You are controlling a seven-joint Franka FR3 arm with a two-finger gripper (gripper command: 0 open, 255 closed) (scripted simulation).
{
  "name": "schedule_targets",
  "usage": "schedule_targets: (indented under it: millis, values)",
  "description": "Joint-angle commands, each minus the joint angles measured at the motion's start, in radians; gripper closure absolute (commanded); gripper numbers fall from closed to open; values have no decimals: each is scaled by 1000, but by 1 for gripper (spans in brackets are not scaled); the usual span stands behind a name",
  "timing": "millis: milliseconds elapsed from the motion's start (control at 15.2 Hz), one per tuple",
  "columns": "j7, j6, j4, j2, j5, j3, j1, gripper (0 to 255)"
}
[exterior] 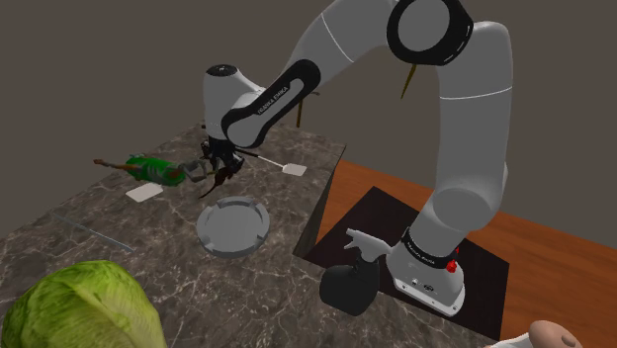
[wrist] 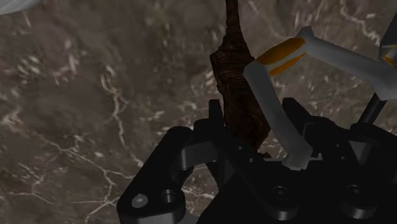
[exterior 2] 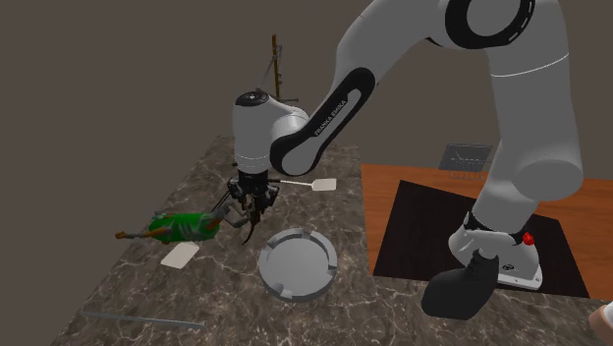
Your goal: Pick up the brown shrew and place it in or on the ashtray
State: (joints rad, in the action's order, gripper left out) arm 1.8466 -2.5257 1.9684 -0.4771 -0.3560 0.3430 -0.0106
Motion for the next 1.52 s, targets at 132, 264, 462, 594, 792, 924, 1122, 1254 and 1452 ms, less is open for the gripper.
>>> schedule_targets:
  millis: [132,264,462,594,792,924,1122,1254,1452]
  values:
    - [2,-7,-3,-7,-1,-1,2,255]
    - [0,-9,1,-5,-1,-1,-1,255]
    - [-14,19,0,24,18,12,-10,255]
    - [-23,39,-1,43,30,20,-16,255]
    - [-37,68,-6,70,49,32,-24,255]
    - [-46,89,-10,87,61,39,-29,255]
    - [-59,119,-18,112,79,48,-36,255]
    - [-68,140,-24,129,90,54,-40,255]
    - [-80,172,-35,152,107,62,-46,255]
